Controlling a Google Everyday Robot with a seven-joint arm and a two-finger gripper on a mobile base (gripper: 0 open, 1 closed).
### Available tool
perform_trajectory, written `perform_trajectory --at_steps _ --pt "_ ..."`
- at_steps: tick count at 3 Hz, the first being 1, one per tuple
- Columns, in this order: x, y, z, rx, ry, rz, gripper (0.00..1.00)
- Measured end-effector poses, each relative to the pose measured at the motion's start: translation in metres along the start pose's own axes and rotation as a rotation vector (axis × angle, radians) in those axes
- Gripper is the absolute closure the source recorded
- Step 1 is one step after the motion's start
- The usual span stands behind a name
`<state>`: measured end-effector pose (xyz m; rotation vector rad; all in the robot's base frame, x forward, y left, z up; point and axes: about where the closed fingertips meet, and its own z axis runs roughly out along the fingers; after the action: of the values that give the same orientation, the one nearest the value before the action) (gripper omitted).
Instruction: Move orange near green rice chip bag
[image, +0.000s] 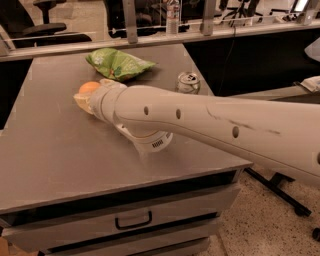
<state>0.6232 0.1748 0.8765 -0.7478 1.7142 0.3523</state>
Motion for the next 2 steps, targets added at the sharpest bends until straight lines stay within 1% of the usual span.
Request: perform_trajectory --at_steps 1,2 --pt "-0.008 -0.017 0.010 0.054 -0.030 -0.034 1.00" --pt "-0.001 -0.033 0.022 0.105 -0.031 -0.046 1.00"
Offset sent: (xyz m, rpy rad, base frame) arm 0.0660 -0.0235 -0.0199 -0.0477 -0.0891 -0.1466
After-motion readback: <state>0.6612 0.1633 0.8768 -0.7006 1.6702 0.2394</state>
